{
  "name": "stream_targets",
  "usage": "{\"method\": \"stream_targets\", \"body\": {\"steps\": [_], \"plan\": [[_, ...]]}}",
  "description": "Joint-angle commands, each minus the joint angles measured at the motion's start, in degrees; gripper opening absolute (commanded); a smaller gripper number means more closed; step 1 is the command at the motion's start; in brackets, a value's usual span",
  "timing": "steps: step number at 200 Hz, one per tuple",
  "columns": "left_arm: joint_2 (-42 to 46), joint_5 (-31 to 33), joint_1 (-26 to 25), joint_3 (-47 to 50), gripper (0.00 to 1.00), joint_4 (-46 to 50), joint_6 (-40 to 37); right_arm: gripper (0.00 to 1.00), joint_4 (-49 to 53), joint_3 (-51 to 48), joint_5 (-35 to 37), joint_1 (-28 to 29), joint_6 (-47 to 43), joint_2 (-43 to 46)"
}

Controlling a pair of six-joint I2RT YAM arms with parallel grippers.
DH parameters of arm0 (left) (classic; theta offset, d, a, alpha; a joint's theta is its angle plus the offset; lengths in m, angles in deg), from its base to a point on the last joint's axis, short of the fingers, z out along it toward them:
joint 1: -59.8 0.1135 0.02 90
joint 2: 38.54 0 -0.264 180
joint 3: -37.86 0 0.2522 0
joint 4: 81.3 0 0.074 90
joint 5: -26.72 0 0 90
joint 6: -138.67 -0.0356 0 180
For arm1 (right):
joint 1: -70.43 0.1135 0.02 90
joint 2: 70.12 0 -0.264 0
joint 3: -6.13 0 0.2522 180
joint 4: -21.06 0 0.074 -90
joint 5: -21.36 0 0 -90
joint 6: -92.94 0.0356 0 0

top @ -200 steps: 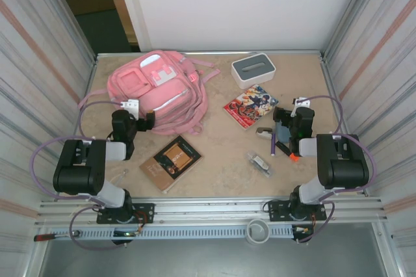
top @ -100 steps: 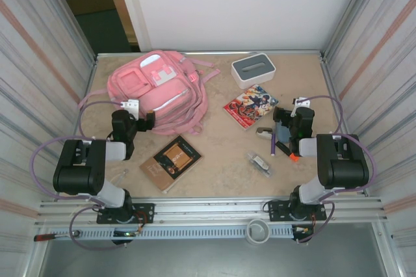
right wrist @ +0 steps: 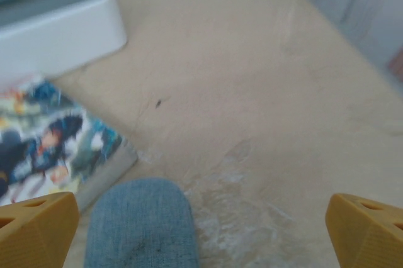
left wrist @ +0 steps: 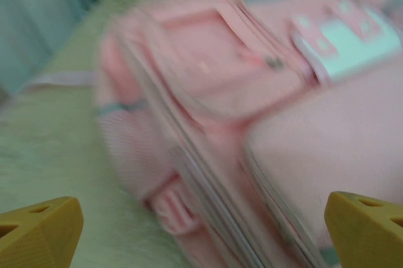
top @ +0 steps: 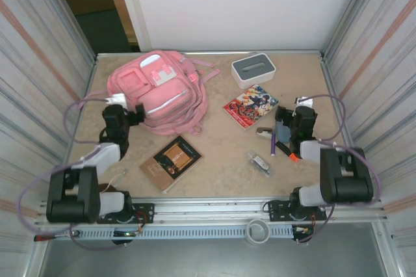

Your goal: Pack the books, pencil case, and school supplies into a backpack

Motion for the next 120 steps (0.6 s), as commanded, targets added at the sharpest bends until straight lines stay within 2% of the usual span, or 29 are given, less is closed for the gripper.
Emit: {"method": "stream_targets", "body": {"steps": [1,13,25,37,58,90,108,120], "plan": [[5.5,2.2,3.9,-3.4,0.99,16.7,17.4,0.99,13.3,2.8,8.2,-1.0,12.1,13.2],[5.0,-4.2,5.2,-4.0,0.99,19.6,22.8,0.99,21.2,5.6,3.6,-1.5,16.4,18.0],[2.6,-10.1,5.6,-5.7,0.99,22.8,27.1,0.99,27.5,9.2,-1.6,0.4,18.9,19.4],[-1.5,-16.3,5.7,-8.6,0.99,25.3,28.8,0.99,31.9,13.1,-4.7,4.3,19.2,17.8],[-10.4,-24.2,5.6,-14.1,0.99,30.0,29.1,0.99,37.4,19.8,-4.8,13.0,17.9,11.6],[-16.2,-28.1,4.9,-15.4,0.86,29.2,28.9,1.0,43.3,31.2,-10.0,23.0,15.9,-1.5],[-17.6,-28.1,3.2,-15.8,0.81,29.1,28.8,0.95,43.7,36.9,-17.1,26.3,18.3,-9.7],[-18.5,-28.2,2.3,-16.1,0.74,28.7,28.6,0.9,42.2,40.7,-22.8,28.5,20.8,-15.7]]}}
